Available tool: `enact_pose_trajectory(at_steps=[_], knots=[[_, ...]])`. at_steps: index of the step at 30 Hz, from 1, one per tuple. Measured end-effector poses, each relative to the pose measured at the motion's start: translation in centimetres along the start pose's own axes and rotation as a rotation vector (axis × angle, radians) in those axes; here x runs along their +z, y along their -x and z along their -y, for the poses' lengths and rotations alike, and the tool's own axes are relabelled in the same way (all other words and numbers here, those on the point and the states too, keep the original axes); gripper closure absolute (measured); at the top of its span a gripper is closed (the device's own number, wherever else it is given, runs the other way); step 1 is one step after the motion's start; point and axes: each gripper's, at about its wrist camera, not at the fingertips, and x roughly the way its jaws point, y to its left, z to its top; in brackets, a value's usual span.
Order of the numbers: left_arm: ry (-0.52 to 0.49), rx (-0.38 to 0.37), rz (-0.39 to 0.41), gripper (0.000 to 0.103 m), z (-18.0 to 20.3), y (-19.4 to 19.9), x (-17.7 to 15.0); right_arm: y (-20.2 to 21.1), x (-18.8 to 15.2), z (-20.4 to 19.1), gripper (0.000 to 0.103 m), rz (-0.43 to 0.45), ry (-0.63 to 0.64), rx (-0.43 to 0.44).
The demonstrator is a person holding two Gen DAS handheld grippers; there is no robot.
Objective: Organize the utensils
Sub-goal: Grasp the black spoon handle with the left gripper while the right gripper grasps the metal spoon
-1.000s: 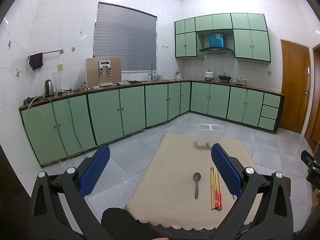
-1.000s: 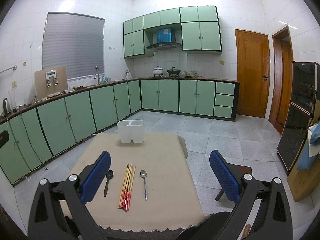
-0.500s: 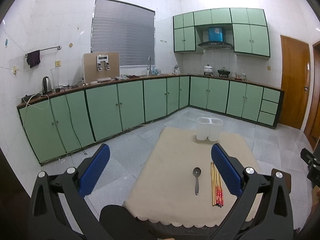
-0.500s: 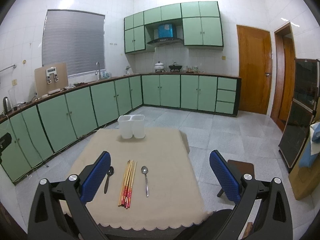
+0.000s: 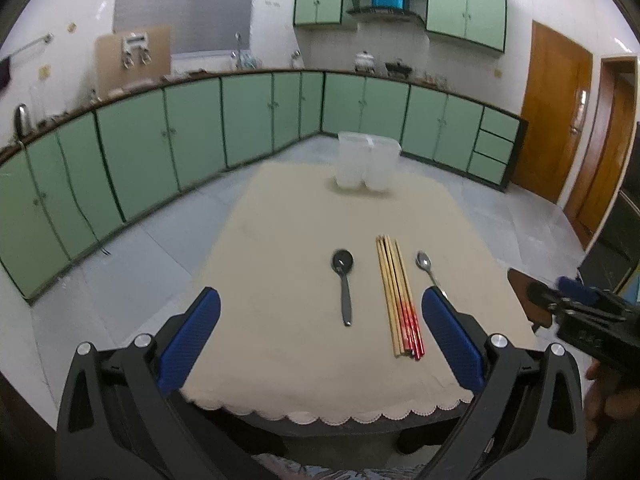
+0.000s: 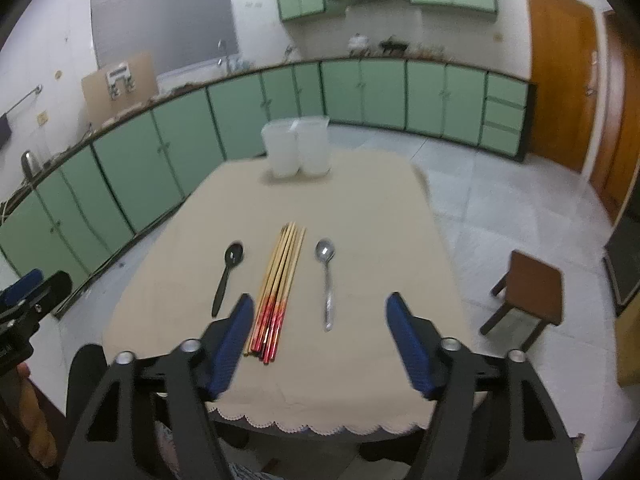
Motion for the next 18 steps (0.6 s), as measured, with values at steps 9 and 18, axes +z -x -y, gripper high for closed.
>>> enact_pose_trajectory(at_steps=[9, 18], knots=[[-0.016, -0.065, -0.142, 0.037, 0.6, -9.7, -2.2, -9.5, -2.7, 0.0, 0.071, -0.148, 0.016, 0.064], [-0.046, -0.047, -0.227, 0.037, 1.5, -16.8, -3.2, -13.1, -3.5, 0.5, 0.082, -0.192, 0.02, 0.064]])
